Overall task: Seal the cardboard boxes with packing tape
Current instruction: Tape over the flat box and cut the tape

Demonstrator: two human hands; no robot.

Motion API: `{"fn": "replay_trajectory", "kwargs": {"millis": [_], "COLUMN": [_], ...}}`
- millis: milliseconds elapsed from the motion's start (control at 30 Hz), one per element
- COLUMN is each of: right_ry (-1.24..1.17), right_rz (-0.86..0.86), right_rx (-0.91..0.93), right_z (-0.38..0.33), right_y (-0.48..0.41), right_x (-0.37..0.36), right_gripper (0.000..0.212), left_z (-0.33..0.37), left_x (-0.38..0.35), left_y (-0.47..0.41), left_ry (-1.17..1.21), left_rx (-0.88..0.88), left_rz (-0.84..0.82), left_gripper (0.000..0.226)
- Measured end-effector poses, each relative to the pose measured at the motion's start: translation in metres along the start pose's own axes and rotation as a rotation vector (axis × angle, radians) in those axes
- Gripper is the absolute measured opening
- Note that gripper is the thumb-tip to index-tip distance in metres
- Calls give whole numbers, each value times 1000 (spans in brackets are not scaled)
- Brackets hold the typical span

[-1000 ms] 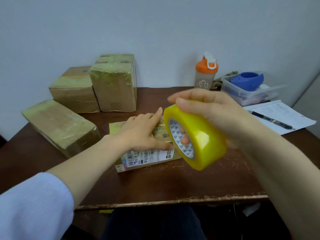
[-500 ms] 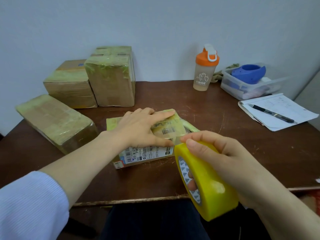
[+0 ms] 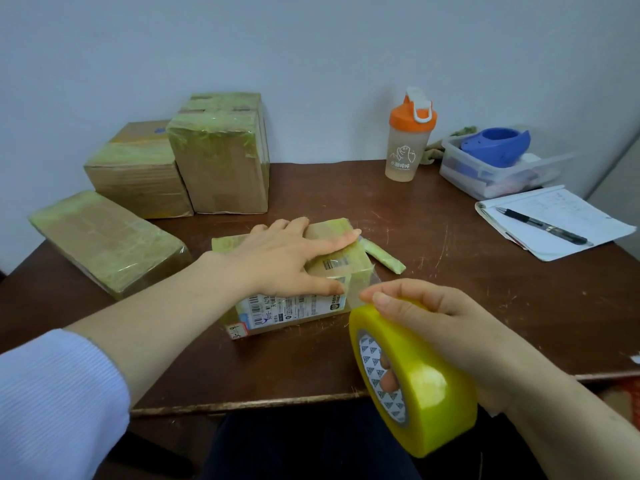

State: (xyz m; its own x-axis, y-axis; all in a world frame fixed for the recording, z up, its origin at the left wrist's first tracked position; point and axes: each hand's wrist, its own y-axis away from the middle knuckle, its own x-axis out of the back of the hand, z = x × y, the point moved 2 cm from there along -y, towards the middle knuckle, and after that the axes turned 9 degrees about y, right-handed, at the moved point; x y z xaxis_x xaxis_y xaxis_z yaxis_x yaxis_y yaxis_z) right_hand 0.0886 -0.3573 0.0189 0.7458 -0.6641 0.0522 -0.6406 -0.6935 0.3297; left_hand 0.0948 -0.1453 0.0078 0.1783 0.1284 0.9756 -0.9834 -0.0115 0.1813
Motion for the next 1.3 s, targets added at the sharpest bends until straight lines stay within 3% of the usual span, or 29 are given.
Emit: {"fn": "replay_trajectory", "kwargs": {"millis": [233,367,533,633,733,900,1033,1100,1167,1300], "right_ry": [-19,-35,-9,-24,-16,-43,-41,-53,-46,-42], "right_rz": [-45,-54,-43,-28,-34,-64,-63,-75,-68,-60], "right_rx": [-65,-69,-45,-50,-51,-65,-67,-73,-71,-48], "right_z": [1,3,5,6,6,5,3,3,4,2], "right_y": [-4,-4,-6,-6,-7,-5,-5,-3,-5,-8], "right_x": [5,6,4,6,6,5,5,4,4,3], "right_gripper": [24,21,27,29,31,24,23,23,22,22], "left_z": [4,11,37,41,35,39,39,37,32,31], "left_x": [1,13,9,-12,-12,-12,-5,-6,-10,-13], "left_y": [0,-5,-39,-47,-46,-33,-39,-40,-41,-40], "left_ry": [-40,186,201,122,146,113,115,169,181,173], "left_rx": [18,-4,-19,-46,-86,-348,-305,-249,-167,-160], "left_rz": [-99,-235,74,95,122,88,-3,-27,38,164], "left_gripper": [71,84,67,74,67,60,58,70,76,60]}}
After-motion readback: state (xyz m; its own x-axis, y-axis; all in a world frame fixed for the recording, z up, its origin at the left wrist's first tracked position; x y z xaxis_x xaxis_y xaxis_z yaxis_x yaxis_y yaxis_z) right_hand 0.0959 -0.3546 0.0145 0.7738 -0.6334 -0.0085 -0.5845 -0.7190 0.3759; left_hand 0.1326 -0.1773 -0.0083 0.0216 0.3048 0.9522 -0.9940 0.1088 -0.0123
